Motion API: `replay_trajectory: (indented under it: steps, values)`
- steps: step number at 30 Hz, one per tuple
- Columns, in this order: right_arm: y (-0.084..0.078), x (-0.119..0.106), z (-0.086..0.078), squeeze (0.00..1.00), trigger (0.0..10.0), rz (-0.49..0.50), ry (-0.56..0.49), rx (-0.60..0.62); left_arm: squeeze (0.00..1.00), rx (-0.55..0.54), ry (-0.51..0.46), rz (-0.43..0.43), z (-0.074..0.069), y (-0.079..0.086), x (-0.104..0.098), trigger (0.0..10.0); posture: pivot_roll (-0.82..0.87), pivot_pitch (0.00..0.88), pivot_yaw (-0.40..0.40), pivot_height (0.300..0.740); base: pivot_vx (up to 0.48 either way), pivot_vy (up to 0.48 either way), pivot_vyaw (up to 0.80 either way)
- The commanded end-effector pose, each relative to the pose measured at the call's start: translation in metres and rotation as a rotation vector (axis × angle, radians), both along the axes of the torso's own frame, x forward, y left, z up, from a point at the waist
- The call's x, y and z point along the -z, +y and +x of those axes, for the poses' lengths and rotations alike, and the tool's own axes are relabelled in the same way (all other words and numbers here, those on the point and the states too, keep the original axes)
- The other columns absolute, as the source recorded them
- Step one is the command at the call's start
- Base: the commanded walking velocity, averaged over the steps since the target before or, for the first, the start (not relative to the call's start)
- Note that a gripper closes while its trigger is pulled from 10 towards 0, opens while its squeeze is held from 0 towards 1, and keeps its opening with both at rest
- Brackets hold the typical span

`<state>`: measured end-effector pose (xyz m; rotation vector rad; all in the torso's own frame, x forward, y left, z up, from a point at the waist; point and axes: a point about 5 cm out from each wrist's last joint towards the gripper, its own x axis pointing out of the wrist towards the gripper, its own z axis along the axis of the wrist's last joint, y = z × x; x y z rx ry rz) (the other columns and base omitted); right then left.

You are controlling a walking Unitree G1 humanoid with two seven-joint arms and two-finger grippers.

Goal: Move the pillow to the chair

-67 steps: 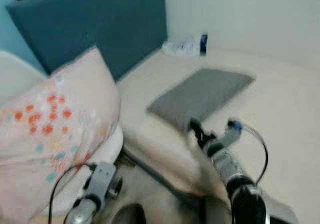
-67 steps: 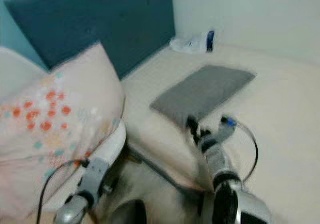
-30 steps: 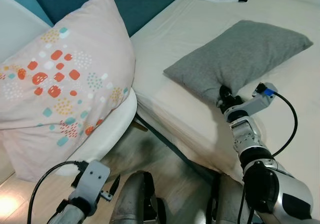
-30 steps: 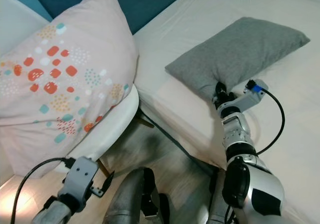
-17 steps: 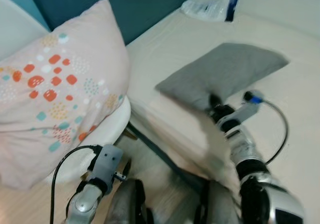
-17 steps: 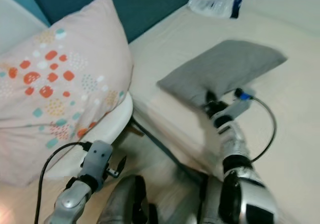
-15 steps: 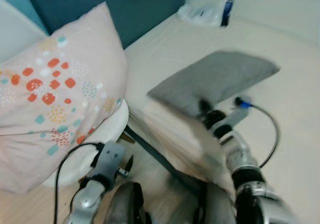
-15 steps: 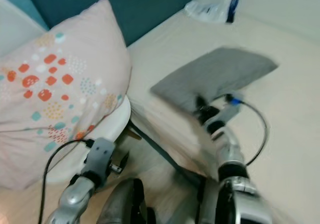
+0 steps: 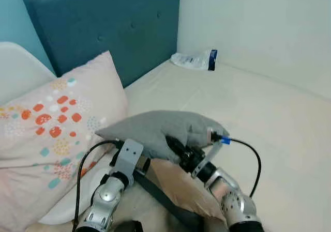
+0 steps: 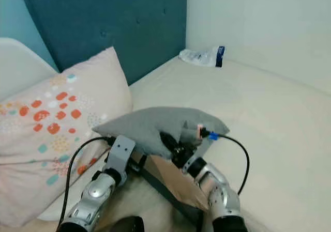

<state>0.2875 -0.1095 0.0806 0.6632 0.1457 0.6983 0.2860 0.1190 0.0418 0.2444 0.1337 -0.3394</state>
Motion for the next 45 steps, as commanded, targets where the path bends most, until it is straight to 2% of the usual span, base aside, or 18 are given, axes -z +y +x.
replay_trajectory:
  steps: [1,9,11,13,17,18,19,20,25,26,27,28,29,30,33,36,39,45]
  values:
    - [-0.004,-0.004,0.000,0.00,0.0,-0.026,0.000,0.028,0.00,-0.027,0.012,0.022,-0.002,0.009,0.007,10.0,-0.01,0.000,0.022,0.654,0.000,0.000,0.00]
    - [-0.003,-0.007,0.011,0.00,0.0,-0.102,-0.007,-0.001,0.00,-0.101,0.056,0.038,-0.002,0.023,0.021,10.0,0.02,0.000,0.000,0.682,0.000,0.000,0.00]
    - [-0.002,-0.007,0.015,0.00,0.0,-0.123,-0.013,-0.003,0.00,-0.130,0.089,0.030,-0.005,0.027,0.028,10.0,0.02,0.000,-0.004,0.692,0.000,0.000,0.00]
    - [-0.002,-0.002,0.018,0.00,0.0,-0.161,0.003,0.012,0.00,-0.192,0.185,0.011,-0.016,0.036,0.046,10.0,0.02,0.000,-0.009,0.701,0.000,0.000,0.00]
    - [-0.004,0.007,0.018,0.00,0.0,-0.207,0.028,0.031,0.00,-0.251,0.258,-0.021,-0.025,0.043,0.058,10.0,0.02,0.000,-0.011,0.711,0.000,0.000,0.00]
    - [-0.005,0.013,0.017,0.00,0.0,-0.233,0.045,0.042,0.00,-0.271,0.281,-0.039,-0.029,0.045,0.062,10.0,0.02,0.000,-0.011,0.716,0.000,0.000,0.00]
    - [-0.010,0.028,0.012,0.00,0.0,-0.300,0.091,0.057,0.00,-0.288,0.315,-0.058,-0.035,0.047,0.069,10.0,0.02,0.000,-0.016,0.725,0.000,0.000,0.00]
    - [-0.010,0.028,0.012,0.00,0.0,-0.300,0.091,0.057,0.00,-0.288,0.315,-0.058,-0.035,0.047,0.069,10.0,0.02,0.000,-0.016,0.725,0.000,0.000,0.00]
    - [-0.028,0.079,-0.015,0.00,0.0,-0.536,0.239,0.045,0.00,-0.256,0.410,-0.052,-0.057,0.044,0.088,10.0,0.01,0.000,-0.022,0.740,0.000,0.000,0.00]
    - [-0.035,0.093,-0.025,0.00,0.8,-0.597,0.288,0.046,0.00,-0.252,0.441,-0.044,-0.064,0.045,0.093,10.0,0.01,0.000,-0.022,0.740,0.000,0.000,0.00]
    - [-0.035,0.093,-0.025,0.00,0.8,-0.597,0.288,0.046,0.00,-0.252,0.441,-0.044,-0.064,0.045,0.093,10.0,0.01,0.000,-0.022,0.740,0.000,0.000,0.00]
    - [-0.041,0.102,-0.032,0.00,2.7,-0.633,0.325,0.050,0.00,-0.251,0.467,-0.035,-0.070,0.045,0.098,10.0,0.01,0.000,-0.022,0.740,0.000,0.000,0.00]
    - [-0.041,0.102,-0.032,0.00,2.7,-0.633,0.325,0.050,0.00,-0.251,0.467,-0.035,-0.070,0.045,0.098,10.0,0.01,0.000,-0.022,0.740,0.000,0.000,0.00]
    - [-0.048,0.113,-0.042,0.00,10.0,-0.674,0.381,0.054,0.00,-0.255,0.506,-0.038,-0.078,0.045,0.104,10.0,0.01,0.000,-0.022,0.740,0.000,0.000,0.00]
    - [-0.062,0.132,-0.065,0.00,10.0,-0.676,0.490,0.081,0.00,-0.294,0.643,-0.042,-0.106,0.050,0.122,10.0,0.02,0.000,-0.021,0.740,0.000,0.000,0.00]
    - [-0.061,0.133,-0.066,0.00,10.0,-0.672,0.490,0.078,0.00,-0.312,0.681,-0.048,-0.114,0.051,0.126,10.0,0.02,0.000,-0.024,0.740,0.000,0.000,0.27]
    - [-0.057,0.131,-0.064,0.00,10.0,-0.667,0.456,0.058,0.00,-0.355,0.781,-0.070,-0.132,0.053,0.136,10.0,0.03,0.000,-0.029,0.740,0.000,0.000,0.76]
    - [-0.053,0.130,-0.061,0.00,10.0,-0.651,0.444,0.032,0.00,-0.371,0.864,-0.076,-0.147,0.053,0.143,10.0,0.04,0.000,-0.039,0.740,0.000,0.000,0.76]
